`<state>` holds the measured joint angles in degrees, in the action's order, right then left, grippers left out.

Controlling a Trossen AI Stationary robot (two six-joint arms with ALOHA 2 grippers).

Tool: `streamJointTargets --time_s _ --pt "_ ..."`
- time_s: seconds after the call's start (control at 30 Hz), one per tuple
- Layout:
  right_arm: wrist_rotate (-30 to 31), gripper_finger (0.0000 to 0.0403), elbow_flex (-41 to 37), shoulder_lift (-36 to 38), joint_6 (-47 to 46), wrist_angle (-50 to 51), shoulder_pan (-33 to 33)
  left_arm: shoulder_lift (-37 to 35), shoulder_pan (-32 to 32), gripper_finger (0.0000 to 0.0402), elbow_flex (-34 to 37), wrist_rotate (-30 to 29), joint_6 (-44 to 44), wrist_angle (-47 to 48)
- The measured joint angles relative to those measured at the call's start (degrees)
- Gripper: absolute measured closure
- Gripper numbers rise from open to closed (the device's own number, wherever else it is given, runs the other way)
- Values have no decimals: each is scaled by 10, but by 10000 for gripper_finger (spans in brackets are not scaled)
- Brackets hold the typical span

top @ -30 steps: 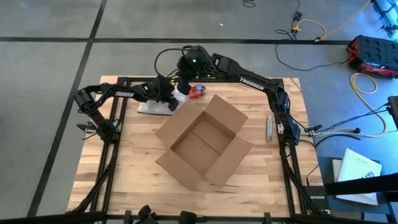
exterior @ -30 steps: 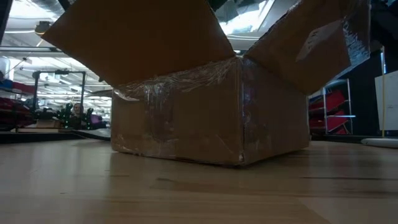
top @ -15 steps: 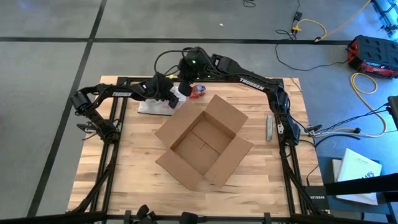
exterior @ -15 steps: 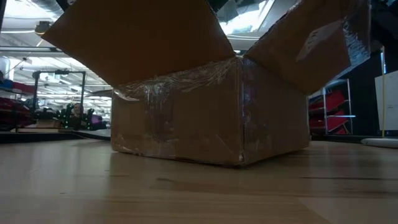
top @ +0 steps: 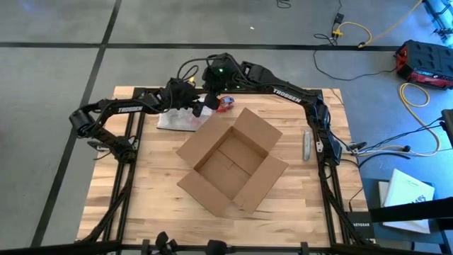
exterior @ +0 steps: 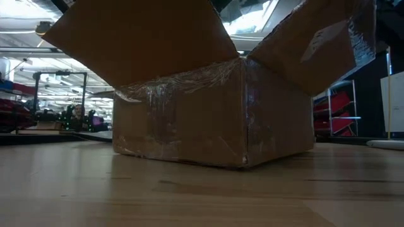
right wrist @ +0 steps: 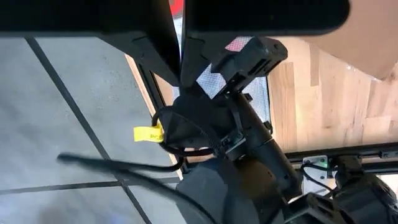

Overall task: Unpack boxes
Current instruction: Break down the box until it is fully flat

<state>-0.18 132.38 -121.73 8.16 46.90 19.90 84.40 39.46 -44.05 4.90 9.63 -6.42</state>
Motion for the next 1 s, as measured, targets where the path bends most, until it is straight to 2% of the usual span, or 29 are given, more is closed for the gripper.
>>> streamJointTargets --time_s 0.1,0.37,1.0 --pt "21 403 0 6 -20 2 5 -1 0 163 0 0 11 4" --pt "19 403 0 18 -17 23 20 -1 0 163 0 -1 23 18" --pt "-35 403 0 41 12 78 35 -1 -1 163 0 -1 24 33"
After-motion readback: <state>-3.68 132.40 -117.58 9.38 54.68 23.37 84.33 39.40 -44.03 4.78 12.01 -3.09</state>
